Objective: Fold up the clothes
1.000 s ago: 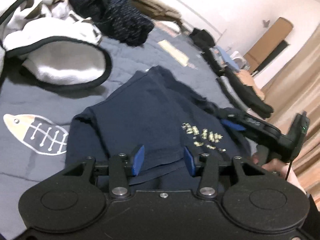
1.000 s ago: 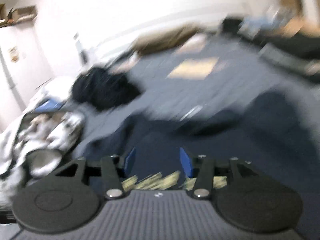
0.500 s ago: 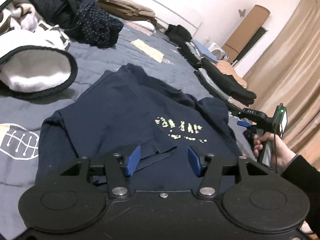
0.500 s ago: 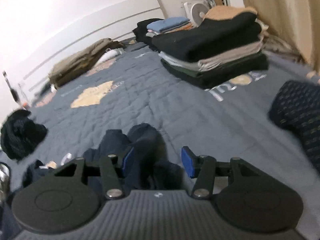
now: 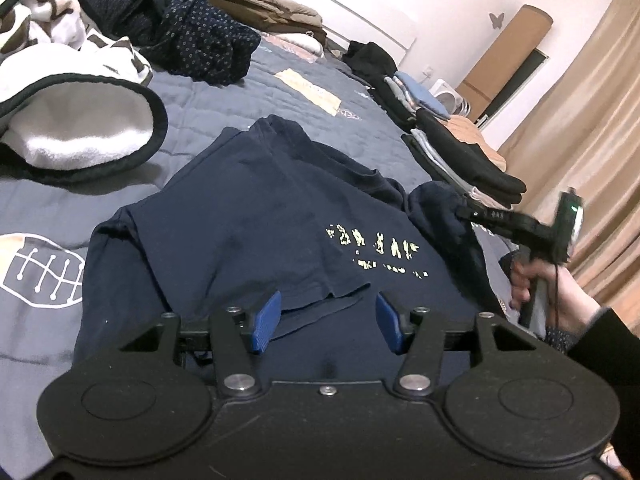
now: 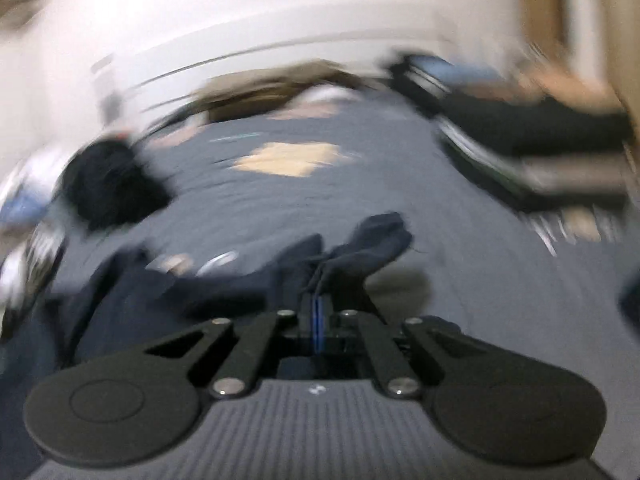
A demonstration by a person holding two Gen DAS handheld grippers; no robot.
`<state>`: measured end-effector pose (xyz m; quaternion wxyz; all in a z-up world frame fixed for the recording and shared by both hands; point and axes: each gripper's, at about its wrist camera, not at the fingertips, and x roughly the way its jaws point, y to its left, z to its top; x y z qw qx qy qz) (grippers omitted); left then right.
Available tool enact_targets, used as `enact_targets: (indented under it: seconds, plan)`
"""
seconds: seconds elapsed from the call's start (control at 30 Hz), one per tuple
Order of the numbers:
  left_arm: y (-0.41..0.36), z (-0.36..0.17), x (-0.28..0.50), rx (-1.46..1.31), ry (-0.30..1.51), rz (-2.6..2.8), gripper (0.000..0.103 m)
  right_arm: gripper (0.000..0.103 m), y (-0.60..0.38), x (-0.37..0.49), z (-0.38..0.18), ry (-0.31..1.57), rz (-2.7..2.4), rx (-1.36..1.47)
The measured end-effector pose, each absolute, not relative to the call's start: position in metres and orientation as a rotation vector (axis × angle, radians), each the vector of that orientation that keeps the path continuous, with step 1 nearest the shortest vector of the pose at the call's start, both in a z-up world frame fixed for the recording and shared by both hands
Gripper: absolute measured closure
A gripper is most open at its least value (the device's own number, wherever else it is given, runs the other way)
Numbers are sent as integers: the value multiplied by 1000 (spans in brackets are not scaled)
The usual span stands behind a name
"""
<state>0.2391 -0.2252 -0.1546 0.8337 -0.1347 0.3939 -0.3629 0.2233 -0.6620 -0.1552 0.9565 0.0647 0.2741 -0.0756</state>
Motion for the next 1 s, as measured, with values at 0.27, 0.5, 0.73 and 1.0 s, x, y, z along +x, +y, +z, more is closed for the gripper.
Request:
enact_targets:
  seconds: [0.27, 0.5, 0.73, 1.0]
  plan:
    - [-229, -153, 235, -264, 833, -785, 51, 95, -608, 185, -167, 650, 42, -21]
    - [-231, -155, 235, -256, 838, -780, 51, 50, -656, 178, -138, 458, -159, 171]
    - [-231, -157, 236, -246, 840, -779, 51, 50, -707, 225, -159, 520, -222, 478]
    - [-229, -157, 237, -250, 842, -768, 51, 100, -650, 234, -151, 455, -39, 348]
